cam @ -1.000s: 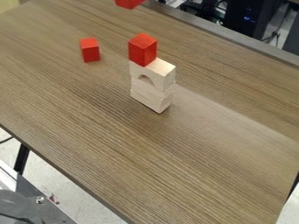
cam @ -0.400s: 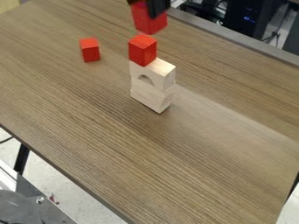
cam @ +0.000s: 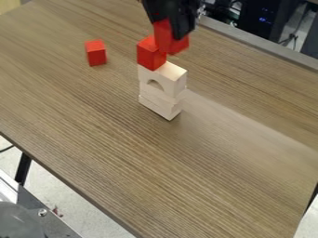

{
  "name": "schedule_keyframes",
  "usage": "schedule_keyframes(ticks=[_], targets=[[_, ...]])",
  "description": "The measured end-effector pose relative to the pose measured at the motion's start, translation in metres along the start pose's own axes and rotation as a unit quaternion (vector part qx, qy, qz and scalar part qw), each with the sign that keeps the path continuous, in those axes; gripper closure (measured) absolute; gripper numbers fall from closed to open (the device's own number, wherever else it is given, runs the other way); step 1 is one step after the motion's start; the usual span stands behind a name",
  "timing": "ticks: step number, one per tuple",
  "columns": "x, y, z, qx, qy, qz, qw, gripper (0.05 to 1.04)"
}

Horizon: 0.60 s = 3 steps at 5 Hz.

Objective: Put the red cube top of the tray angle

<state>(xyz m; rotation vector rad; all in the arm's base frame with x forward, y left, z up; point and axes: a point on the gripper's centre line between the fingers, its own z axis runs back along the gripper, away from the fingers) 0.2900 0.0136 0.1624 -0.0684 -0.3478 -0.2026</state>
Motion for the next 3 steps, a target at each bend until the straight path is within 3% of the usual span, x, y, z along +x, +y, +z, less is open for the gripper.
schedule_keyframes(ticks=[3], targets=[[-0.006, 0.0, -0.011, 0.012, -0.014, 0.041, 0.999, 0.536]])
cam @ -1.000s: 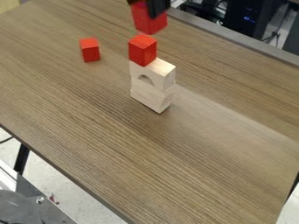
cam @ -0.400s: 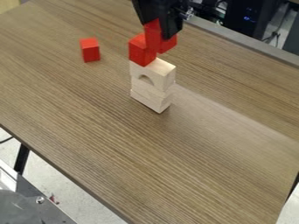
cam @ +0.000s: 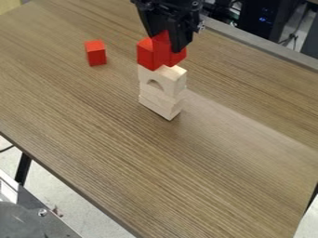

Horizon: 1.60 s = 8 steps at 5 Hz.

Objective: Put the red cube top of the tray angle

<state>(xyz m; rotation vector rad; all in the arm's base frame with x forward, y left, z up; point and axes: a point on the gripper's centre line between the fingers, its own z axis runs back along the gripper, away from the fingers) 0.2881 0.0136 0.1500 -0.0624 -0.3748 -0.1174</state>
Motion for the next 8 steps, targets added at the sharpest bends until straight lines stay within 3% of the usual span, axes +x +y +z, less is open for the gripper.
schedule_keyframes(ticks=[4, 8], targets=[[-0.006, -0.001, 0.002, 0.024, -0.047, 0.035, 0.998, 0.536], [0.001, 0.002, -0.019, 0.038, -0.047, 0.039, 0.9974, 0.536]])
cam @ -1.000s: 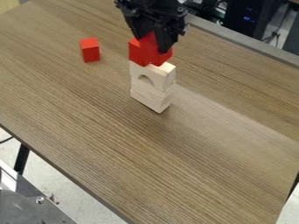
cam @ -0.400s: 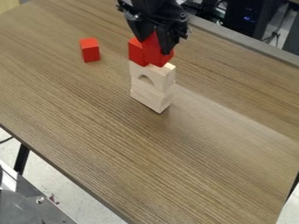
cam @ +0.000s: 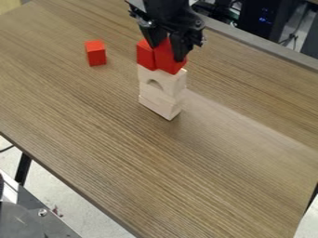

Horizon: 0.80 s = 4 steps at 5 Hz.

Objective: Put the red cube top of the tray angle

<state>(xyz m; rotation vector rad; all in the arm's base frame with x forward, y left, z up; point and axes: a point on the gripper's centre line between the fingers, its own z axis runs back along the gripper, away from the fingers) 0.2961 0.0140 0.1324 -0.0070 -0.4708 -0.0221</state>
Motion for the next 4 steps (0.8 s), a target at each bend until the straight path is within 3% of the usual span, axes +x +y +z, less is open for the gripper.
schedule_keyframes(ticks=[2, 4], targets=[[0.0021, -0.0033, -0.0008, 0.002, -0.006, -0.002, 1.0, 0.477], [0.0004, -0.0029, -0.0013, 0.005, -0.003, -0.007, 1.0, 0.077]])
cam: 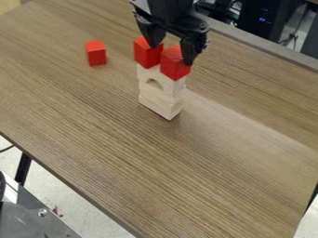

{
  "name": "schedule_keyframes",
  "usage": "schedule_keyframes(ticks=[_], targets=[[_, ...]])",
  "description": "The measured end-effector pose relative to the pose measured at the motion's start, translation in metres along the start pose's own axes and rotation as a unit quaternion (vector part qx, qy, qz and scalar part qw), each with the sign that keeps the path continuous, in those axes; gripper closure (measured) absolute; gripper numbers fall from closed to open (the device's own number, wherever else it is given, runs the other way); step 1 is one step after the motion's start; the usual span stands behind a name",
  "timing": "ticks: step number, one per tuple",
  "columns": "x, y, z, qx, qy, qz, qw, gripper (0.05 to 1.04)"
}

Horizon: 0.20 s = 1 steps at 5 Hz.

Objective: Put the red cube top of the tray angle

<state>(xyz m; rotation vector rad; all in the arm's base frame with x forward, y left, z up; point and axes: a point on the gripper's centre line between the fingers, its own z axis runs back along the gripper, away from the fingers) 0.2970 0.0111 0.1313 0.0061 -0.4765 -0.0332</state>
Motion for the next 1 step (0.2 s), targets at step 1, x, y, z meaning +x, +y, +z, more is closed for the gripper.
schedule_keyframes(ticks=[1], targets=[[-0.0003, -0.001, 0.0058, -0.002, -0.004, -0.006, 1.0, 0.083]])
